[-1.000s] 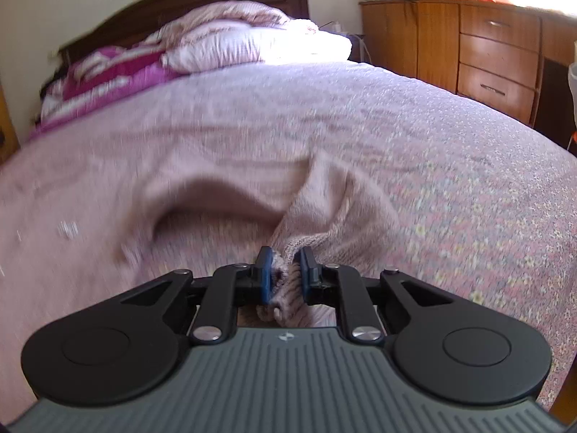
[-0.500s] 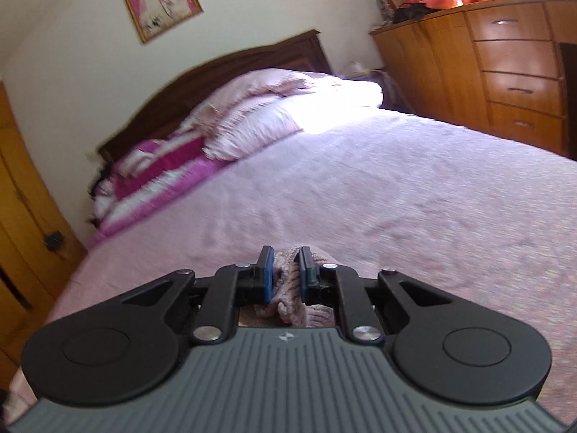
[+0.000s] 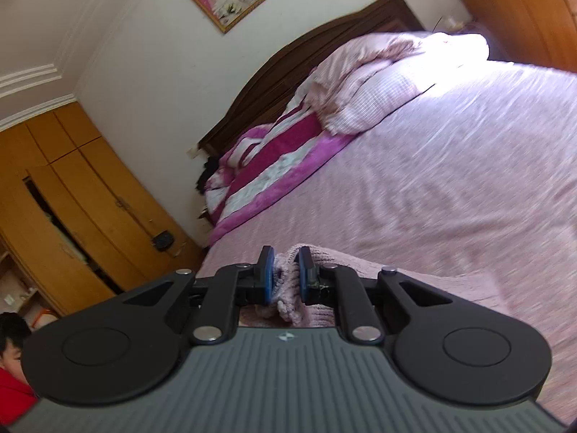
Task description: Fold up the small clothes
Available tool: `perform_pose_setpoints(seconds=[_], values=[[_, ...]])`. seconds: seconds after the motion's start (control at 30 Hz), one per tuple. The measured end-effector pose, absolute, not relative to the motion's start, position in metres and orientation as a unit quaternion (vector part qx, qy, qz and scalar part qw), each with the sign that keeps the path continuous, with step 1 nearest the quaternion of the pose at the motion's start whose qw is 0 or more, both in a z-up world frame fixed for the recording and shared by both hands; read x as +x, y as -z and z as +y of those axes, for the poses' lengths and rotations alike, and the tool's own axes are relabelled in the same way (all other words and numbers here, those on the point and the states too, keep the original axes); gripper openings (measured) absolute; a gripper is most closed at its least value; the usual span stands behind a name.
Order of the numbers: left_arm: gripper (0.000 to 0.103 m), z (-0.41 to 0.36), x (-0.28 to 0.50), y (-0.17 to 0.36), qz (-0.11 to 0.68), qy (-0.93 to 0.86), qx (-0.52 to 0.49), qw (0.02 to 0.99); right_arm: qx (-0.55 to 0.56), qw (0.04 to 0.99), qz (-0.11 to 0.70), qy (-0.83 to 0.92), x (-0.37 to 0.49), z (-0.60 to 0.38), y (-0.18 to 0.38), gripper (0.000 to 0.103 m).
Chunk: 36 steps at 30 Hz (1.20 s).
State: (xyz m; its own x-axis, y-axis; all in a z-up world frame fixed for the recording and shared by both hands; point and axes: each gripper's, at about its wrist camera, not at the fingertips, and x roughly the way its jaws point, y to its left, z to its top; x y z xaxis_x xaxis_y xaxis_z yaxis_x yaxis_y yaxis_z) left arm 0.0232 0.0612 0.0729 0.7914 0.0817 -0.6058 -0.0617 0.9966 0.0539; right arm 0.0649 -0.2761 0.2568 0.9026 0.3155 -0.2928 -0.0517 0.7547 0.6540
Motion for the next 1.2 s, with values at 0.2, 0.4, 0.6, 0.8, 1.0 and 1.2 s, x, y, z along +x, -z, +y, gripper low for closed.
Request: perform_pose_setpoints(seconds=[0.2, 0.4, 0.6, 0.8, 1.0, 1.2], values=[[0.103, 0.084, 0.021, -0.072, 0.319, -0.055, 0.000, 0.946, 0.342, 0.896, 0.238, -0.156, 0.086, -0.200, -0.229, 0.015], [0.103, 0.098, 0.024, -0.067, 0.325, -0.062, -0.007, 0.944, 0.331, 0.873, 0.308, -0.181, 0.118, -0.138, -0.174, 0.015], [0.103, 0.103, 0.027, -0.064, 0.322, -0.061, 0.003, 0.945, 0.329, 0.855, 0.360, -0.176, 0.146, -0.105, -0.113, 0.015], [0.103, 0.104, 0.032, -0.064, 0.319, -0.053, -0.003, 0.946, 0.339, 0.843, 0.383, -0.170, 0.164, -0.098, -0.088, 0.031], [0.103, 0.099, 0.039, -0.066, 0.319, -0.038, -0.013, 0.947, 0.317, 0.861, 0.365, -0.159, 0.154, -0.121, -0.088, 0.054], [0.103, 0.094, 0.055, -0.067, 0.322, -0.005, -0.040, 0.946, 0.247, 0.890, 0.362, -0.123, 0.117, -0.163, -0.085, 0.057]])
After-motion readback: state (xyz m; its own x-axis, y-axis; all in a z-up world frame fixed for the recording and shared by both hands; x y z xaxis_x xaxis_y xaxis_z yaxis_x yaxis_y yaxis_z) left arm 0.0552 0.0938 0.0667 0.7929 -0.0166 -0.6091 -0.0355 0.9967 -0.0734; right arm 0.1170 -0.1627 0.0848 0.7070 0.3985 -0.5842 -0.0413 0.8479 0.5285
